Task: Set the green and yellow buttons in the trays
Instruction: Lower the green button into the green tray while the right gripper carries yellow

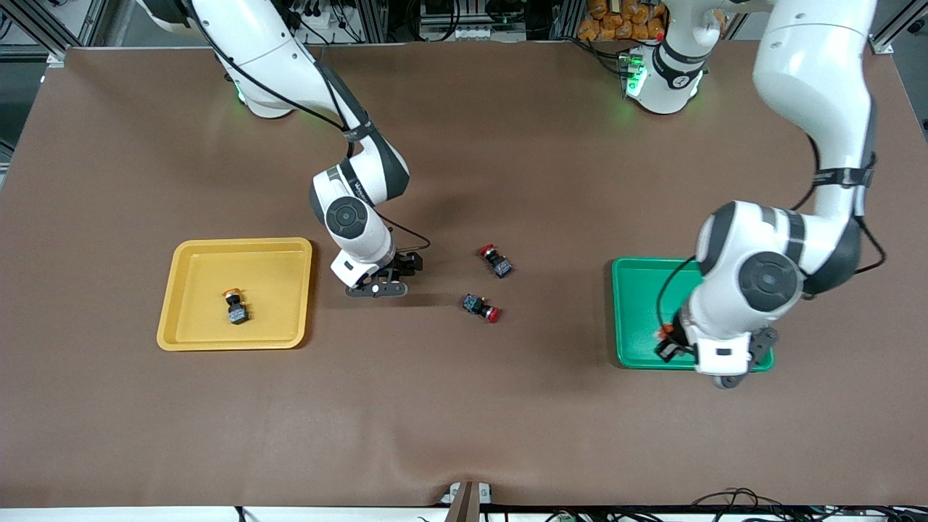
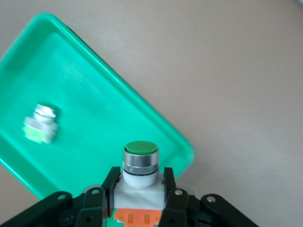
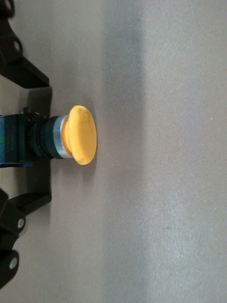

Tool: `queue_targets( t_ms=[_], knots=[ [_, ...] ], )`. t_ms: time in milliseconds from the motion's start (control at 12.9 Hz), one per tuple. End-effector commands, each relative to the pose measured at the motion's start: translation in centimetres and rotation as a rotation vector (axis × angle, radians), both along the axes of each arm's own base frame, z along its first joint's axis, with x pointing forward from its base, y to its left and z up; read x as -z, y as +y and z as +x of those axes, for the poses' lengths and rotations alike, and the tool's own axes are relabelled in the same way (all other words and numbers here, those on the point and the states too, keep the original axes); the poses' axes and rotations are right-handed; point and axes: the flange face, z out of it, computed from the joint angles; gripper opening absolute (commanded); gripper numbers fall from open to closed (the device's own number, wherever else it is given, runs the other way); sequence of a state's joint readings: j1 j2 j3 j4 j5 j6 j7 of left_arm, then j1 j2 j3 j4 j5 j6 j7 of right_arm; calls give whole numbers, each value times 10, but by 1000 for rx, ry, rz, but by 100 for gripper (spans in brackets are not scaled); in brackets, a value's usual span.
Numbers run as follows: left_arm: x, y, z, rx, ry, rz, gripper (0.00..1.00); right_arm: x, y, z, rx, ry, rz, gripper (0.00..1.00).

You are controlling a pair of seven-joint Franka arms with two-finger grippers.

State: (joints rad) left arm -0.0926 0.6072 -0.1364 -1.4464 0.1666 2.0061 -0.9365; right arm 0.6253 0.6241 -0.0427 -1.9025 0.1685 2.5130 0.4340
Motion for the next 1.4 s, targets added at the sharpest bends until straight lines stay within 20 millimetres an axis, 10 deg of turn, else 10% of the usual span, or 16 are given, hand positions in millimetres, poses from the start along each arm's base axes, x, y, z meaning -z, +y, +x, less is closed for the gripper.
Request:
queue_targets(
  t_ms=[0,233,311,388,1009,1320],
  knots=[
    [27,17,-11,123,119,22,0,0,4,0,7,-3,5,0],
    [65,10,-16,153,178,20,6,0,-3,4,17,-2,5,0],
    [75,9,-16,160,186,20,78,1,-3,4,17,2,3,0],
    [74,4,-17,171,183,20,100,-3,-4,4,13,5,3,0],
    [-2,24,-18,406,164,6,100,-98,-54,30,-38,131,-3,0],
    [-23,9,-49,491,182,6,100,-124,-134,57,-162,177,25,0]
  ],
)
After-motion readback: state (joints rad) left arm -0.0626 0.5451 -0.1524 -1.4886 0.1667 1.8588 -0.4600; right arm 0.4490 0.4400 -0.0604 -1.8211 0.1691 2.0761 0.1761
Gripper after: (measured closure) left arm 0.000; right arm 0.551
